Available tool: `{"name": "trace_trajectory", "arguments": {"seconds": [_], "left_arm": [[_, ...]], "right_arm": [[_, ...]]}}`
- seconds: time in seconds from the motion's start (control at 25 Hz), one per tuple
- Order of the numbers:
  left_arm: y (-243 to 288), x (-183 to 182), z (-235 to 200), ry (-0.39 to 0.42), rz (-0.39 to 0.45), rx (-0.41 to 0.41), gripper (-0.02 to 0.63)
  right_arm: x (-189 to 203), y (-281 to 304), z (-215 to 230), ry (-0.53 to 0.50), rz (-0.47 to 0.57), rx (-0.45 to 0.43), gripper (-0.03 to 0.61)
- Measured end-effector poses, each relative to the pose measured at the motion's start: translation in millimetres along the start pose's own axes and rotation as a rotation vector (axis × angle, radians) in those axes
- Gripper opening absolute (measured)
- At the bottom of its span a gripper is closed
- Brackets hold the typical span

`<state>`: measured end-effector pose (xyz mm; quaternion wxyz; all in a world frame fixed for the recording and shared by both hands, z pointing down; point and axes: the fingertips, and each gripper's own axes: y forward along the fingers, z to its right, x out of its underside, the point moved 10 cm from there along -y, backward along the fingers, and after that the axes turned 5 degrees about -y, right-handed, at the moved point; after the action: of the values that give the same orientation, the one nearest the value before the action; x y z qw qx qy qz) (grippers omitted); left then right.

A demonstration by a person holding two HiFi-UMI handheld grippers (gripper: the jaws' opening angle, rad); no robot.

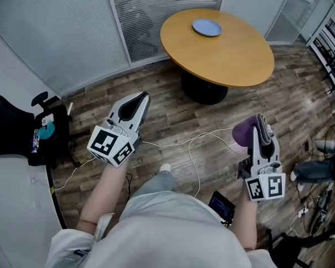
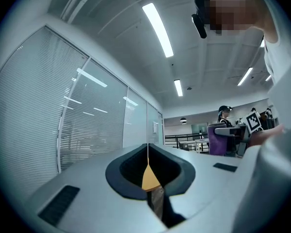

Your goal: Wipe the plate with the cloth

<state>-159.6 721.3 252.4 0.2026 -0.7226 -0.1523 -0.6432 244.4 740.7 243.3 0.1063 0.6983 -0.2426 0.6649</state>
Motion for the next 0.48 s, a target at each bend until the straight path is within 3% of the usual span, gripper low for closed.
{"name": "trace_trajectory", "arguments": {"seconds": [0.48], "left_arm": [[83.0, 6.3, -79.0, -0.012, -0.012, 0.053, 0.014]], "right_arm": [[11.5, 90.9, 12.7, -0.042, -0.015, 0.048, 0.104]]}}
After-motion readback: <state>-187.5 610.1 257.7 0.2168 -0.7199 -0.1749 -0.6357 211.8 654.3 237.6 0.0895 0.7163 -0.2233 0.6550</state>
